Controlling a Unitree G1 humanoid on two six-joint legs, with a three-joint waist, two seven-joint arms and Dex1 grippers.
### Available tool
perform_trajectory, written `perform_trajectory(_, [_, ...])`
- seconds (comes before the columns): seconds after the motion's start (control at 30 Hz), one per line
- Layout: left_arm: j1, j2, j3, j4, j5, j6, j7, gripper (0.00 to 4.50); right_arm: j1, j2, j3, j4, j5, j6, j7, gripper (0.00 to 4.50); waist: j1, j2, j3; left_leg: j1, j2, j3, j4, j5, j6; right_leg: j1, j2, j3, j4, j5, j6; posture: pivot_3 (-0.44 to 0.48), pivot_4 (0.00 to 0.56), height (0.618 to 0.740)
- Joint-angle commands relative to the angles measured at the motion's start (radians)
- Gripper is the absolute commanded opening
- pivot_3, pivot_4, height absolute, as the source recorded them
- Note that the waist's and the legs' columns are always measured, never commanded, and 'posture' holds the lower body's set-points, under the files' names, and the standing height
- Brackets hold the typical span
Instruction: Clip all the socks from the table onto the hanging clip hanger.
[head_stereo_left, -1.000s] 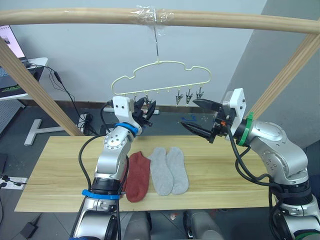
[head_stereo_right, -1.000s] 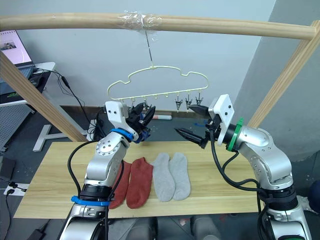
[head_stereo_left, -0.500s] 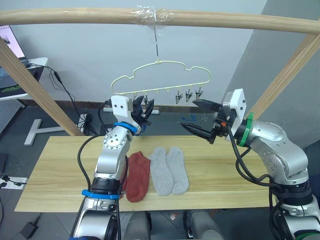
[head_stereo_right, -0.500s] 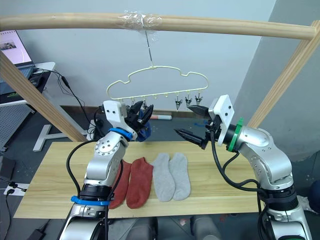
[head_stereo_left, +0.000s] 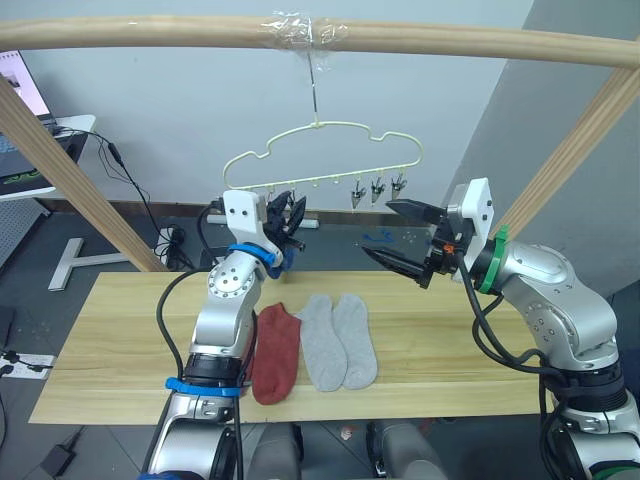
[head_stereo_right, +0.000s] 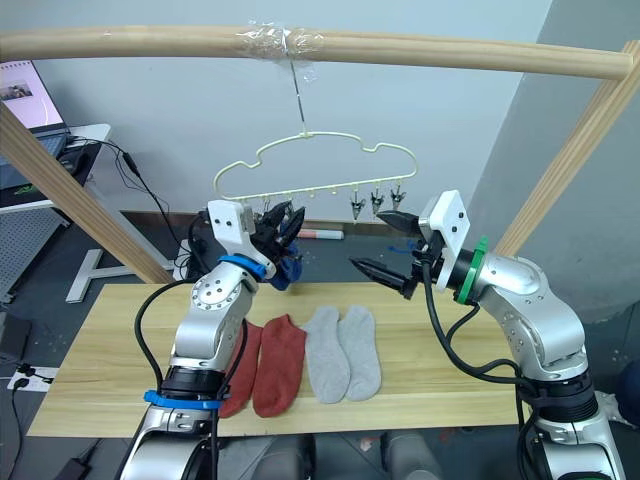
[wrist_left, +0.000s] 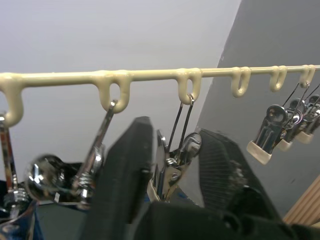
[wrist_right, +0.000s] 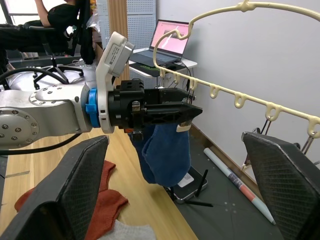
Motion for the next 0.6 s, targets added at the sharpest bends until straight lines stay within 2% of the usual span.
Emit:
perform_trajectory(0.03, [-0.013, -0.002, 0.011, -0.023, -0.014, -0.017, -0.006, 0.43, -0.019, -0.006, -0.019, -0.035, 0.022, 0.001, -0.004, 4.5, 0.0, 0.0, 0.0, 0.0, 0.0, 0.0, 0.0, 0.0, 0.0, 0.0, 0.0, 0.0, 0.0, 0.0, 0.0, -0.164, 0.165, 0.74])
perform_trajectory(0.13, [-0.013, -0.002, 0.019, -0.024, -0.023, -0.011, -0.006, 0.02, -0.024, -0.005, -0.016, -0.042, 0.023, 0.011, -0.012, 4.5, 0.0, 0.0, 0.0, 0.0, 0.0, 0.0, 0.0, 0.0, 0.0, 0.0, 0.0, 0.0, 0.0, 0.0, 0.0, -0.162, 0.169, 0.74])
perform_trajectory(0.33, [-0.018, 0.0, 0.038, -0.031, -0.055, 0.023, -0.023, 0.02, 0.008, 0.008, 0.028, -0.039, -0.015, 0.049, -0.073, 4.5, 0.0, 0.0, 0.0, 0.0, 0.0, 0.0, 0.0, 0.0, 0.0, 0.0, 0.0, 0.0, 0.0, 0.0, 0.0, -0.159, 0.171, 0.74])
perform_trajectory(0.47, [-0.009, 0.023, 0.045, -0.07, -0.103, 0.082, -0.066, 0.02, 0.086, 0.008, 0.183, 0.049, -0.214, 0.039, -0.181, 4.5, 0.0, 0.0, 0.0, 0.0, 0.0, 0.0, 0.0, 0.0, 0.0, 0.0, 0.0, 0.0, 0.0, 0.0, 0.0, -0.144, 0.178, 0.74])
perform_trajectory(0.6, [-0.001, 0.059, 0.069, -0.113, -0.169, 0.166, -0.108, 0.02, 0.132, 0.048, 0.331, 0.242, -0.4, -0.065, -0.25, 4.5, 0.0, 0.0, 0.0, 0.0, 0.0, 0.0, 0.0, 0.0, 0.0, 0.0, 0.0, 0.0, 0.0, 0.0, 0.0, -0.141, 0.183, 0.74])
